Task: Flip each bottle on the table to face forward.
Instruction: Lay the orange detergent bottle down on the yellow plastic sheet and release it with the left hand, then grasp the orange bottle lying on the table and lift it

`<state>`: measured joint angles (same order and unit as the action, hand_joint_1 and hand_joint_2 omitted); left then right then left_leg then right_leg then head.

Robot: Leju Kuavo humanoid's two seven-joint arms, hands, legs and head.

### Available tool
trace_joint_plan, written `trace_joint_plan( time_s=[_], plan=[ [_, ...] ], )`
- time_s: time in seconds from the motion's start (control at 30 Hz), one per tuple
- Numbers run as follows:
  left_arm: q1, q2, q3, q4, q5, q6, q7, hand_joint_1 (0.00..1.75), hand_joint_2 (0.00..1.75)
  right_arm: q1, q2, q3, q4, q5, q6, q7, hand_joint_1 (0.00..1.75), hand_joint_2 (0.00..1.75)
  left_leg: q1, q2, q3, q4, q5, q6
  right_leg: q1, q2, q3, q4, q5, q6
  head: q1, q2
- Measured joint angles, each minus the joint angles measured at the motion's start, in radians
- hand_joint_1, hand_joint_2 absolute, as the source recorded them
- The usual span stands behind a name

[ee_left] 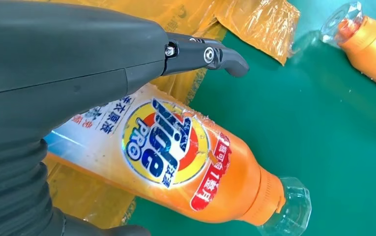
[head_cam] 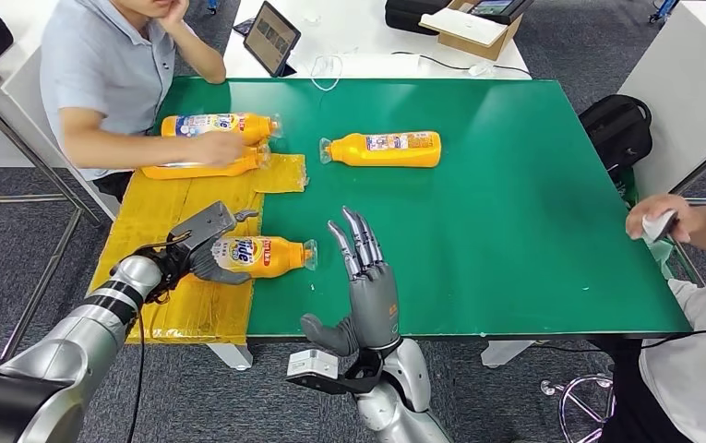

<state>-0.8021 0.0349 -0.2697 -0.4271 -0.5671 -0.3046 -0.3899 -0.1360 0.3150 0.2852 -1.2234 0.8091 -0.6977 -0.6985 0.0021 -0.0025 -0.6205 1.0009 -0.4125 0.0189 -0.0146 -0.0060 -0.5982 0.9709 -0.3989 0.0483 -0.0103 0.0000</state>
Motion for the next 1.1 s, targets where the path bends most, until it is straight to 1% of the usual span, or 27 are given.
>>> trace_joint_plan(
  time_s=[0.33,0.4,0.47,0.5,0.57,0.67,0.73,0.83,0.9,0.93,1.0,1.1],
  plan=[
    [0.012,0.001,0.013,-0.012,0.014,0.011,-0.013,0.00,1.75,0.000,-0.001,0.001,0.006,0.000,0.000,0.000,0.00,0.00,0.000,0.000,0.000,0.000,0.000,0.000,0.000,0.000,0.000,0.000,0.000,0.000,0.000,0.000],
    [0.032,0.000,0.022,-0.036,0.051,0.057,-0.046,0.00,1.75,0.000,-0.002,0.001,0.006,0.000,0.000,0.000,0.00,0.00,0.000,0.000,0.000,0.000,0.000,0.000,0.000,0.000,0.000,0.000,0.000,0.000,0.000,0.000],
    [0.069,-0.007,0.042,-0.091,0.118,0.126,-0.090,0.00,1.75,0.001,-0.004,0.001,0.006,-0.002,0.000,0.000,0.00,0.00,0.000,0.000,0.000,0.000,0.000,0.000,0.000,0.000,0.000,0.000,0.000,0.000,0.000,0.000],
    [0.097,-0.013,0.056,-0.133,0.161,0.152,-0.106,0.00,1.75,0.001,-0.006,0.001,0.006,-0.003,0.000,0.000,0.00,0.00,0.000,0.000,0.000,0.000,0.000,0.000,0.000,0.000,0.000,0.000,0.000,0.000,0.000,0.000],
    [0.170,-0.031,0.085,-0.250,0.270,0.167,-0.119,0.00,1.75,0.003,-0.012,0.001,0.006,-0.006,0.000,0.000,0.00,0.00,0.000,0.000,0.000,0.000,0.000,0.000,-0.001,0.000,0.000,0.000,0.000,0.000,0.000,0.000],
    [0.305,-0.060,0.121,-0.467,0.447,0.168,-0.122,0.00,1.75,0.013,-0.025,-0.004,0.000,-0.024,0.000,0.000,0.00,0.00,-0.001,0.001,0.000,0.000,-0.001,0.000,-0.001,0.000,-0.001,-0.001,-0.001,0.000,0.000,0.000],
    [0.403,-0.078,0.136,-0.616,0.548,0.188,-0.131,0.00,1.75,0.029,-0.041,-0.023,-0.006,-0.008,0.000,0.005,0.00,0.00,-0.001,0.002,0.000,0.000,-0.002,0.000,-0.001,0.001,-0.001,-0.001,-0.001,0.000,0.000,0.000],
    [0.586,-0.107,0.157,-0.858,0.671,0.212,-0.151,0.00,1.75,0.063,-0.083,-0.106,-0.008,0.065,0.000,0.009,0.00,0.00,-0.002,0.003,0.001,0.000,-0.005,0.000,-0.002,0.002,-0.001,-0.002,-0.002,0.001,-0.001,0.000],
    [0.702,-0.121,0.162,-0.997,0.697,0.221,-0.163,0.00,1.75,0.080,-0.122,-0.166,-0.008,0.076,0.000,0.013,0.00,0.00,-0.002,0.001,0.000,0.000,-0.006,0.000,-0.002,0.002,-0.001,-0.002,-0.004,0.002,0.000,0.000],
    [0.747,-0.127,0.162,-1.052,0.695,0.226,-0.169,0.00,1.75,0.083,-0.140,-0.191,-0.007,0.078,0.000,0.018,0.00,0.00,-0.002,0.000,0.000,0.000,-0.006,0.000,-0.002,0.001,-0.001,-0.002,-0.004,0.002,0.000,0.000],
    [0.802,-0.135,0.162,-1.131,0.684,0.233,-0.177,0.00,1.75,0.081,-0.165,-0.218,-0.006,0.086,0.000,0.032,0.00,0.00,-0.002,0.000,-0.001,0.000,-0.006,0.001,-0.002,0.001,-0.001,-0.002,-0.004,0.003,0.000,0.000],
    [0.832,-0.142,0.158,-1.196,0.674,0.238,-0.179,0.00,1.75,0.072,-0.189,-0.226,0.002,0.108,0.000,0.062,0.00,0.00,-0.002,0.000,0.000,0.000,-0.005,0.001,-0.002,0.001,0.000,-0.002,-0.004,0.002,0.000,0.000]
  ],
)
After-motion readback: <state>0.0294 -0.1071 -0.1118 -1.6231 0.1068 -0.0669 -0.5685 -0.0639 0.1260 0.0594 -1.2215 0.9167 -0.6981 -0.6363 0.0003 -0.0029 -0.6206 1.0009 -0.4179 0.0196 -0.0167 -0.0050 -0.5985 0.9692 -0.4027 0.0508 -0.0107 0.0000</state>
